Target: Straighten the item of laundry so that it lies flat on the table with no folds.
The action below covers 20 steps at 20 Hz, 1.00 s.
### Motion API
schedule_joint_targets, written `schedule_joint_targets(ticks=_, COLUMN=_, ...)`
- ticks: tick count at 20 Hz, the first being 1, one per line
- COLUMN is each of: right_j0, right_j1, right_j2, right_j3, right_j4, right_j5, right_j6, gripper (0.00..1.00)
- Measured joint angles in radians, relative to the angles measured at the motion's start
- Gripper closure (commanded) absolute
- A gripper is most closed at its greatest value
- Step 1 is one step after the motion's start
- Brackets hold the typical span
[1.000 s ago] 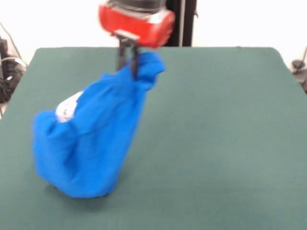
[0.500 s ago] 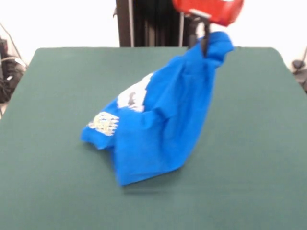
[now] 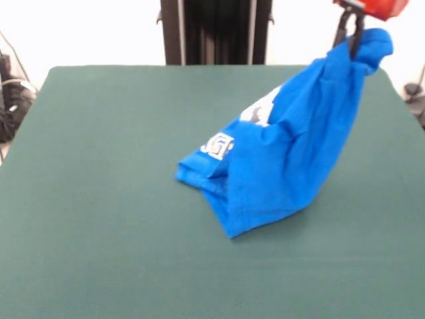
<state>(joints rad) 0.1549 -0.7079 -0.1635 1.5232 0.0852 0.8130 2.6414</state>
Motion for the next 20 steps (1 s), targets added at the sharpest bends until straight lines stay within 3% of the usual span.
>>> schedule_joint_targets(ticks=10, right_j0=0.041, right_j1=0.041, right_j2=-0.042, right_j3=-0.001, right_j4=0.008, right_j5=-0.015, right_j6=0.05, gripper=1.0)
schedule_joint_targets(ticks=11, right_j0=0.039, right_j1=0.066, right_j2=-0.056, right_j3=-0.001, right_j4=0.007, right_j5=-0.045, right_j6=0.05, gripper=0.0)
schedule_joint_targets(ticks=20, right_j0=0.038, right_j1=0.101, right_j2=-0.082, right_j3=0.001, right_j4=0.014, right_j5=-0.074, right_j6=0.05, gripper=0.0)
